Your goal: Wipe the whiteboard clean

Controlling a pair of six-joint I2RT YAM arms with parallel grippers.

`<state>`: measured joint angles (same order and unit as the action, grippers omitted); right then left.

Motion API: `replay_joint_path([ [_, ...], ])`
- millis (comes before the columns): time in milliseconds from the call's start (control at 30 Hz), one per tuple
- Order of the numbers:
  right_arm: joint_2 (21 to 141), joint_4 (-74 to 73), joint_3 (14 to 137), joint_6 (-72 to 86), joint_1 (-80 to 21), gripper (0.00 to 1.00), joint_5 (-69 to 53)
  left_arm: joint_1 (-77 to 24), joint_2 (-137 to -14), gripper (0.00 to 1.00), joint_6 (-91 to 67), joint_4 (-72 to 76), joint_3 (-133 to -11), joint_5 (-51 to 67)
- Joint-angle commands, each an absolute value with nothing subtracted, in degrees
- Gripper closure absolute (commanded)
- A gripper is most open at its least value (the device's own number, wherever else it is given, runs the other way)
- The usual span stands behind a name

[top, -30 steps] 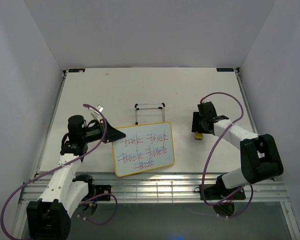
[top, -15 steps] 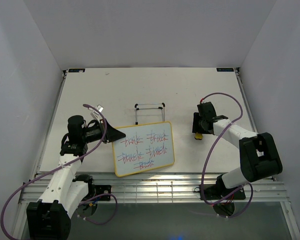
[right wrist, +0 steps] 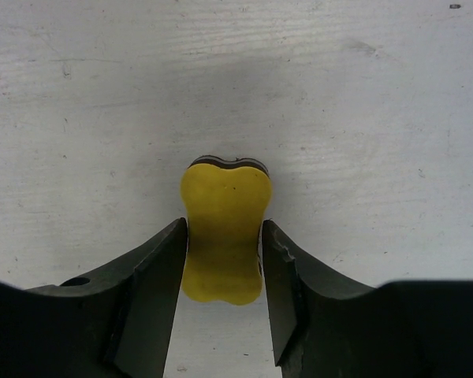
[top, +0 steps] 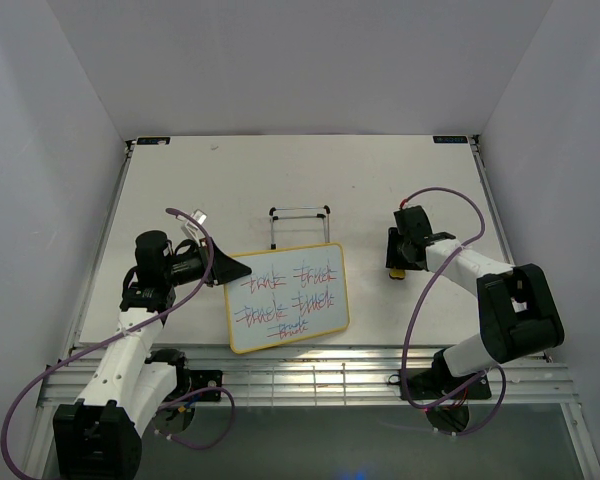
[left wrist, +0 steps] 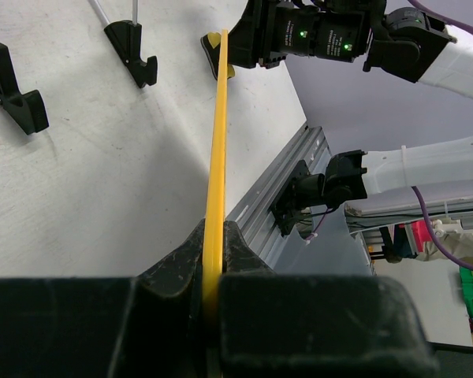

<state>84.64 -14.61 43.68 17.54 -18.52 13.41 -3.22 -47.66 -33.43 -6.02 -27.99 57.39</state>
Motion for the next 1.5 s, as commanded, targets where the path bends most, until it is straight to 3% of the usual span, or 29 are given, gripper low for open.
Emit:
replay_joint_path([
  [0,84.7,-13.0,43.2,17.1,-18.9,0.51,14.8,-3.6,-46.2,1.0,-34.5,-4.1,-28.7,59.3],
  [533,80.6,-14.1,43.2,15.9,-18.9,0.62,14.3,-3.6,-46.5,1.0,-34.5,-4.4,-28.9,59.2],
  [700,74.4,-13.9,42.9,13.8,-21.8,0.66,8.8,-3.6,-46.8,1.0,-33.8,-5.8,-29.5,58.5],
  [900,62.2,-8.6,42.4,16.4,-37.2,0.71,5.4,-3.6,-46.3,1.0,-33.3,-6.5,-29.8,57.5],
  [1033,58.4,0.0,41.9,19.4,-53.0,0.74,8.5,-3.5,-46.4,1.0,-33.5,-6.7,-29.9,57.2],
  [1233,67.0,6.1,47.6,18.6,-70.1,0.74,21.2,-3.6,-46.8,1.0,-33.7,-7.0,-30.1,56.2],
  [1467,81.4,4.8,58.0,21.4,-76.5,0.74,29.9,-3.6,-48.0,1.0,-33.4,-7.6,-31.0,54.1],
])
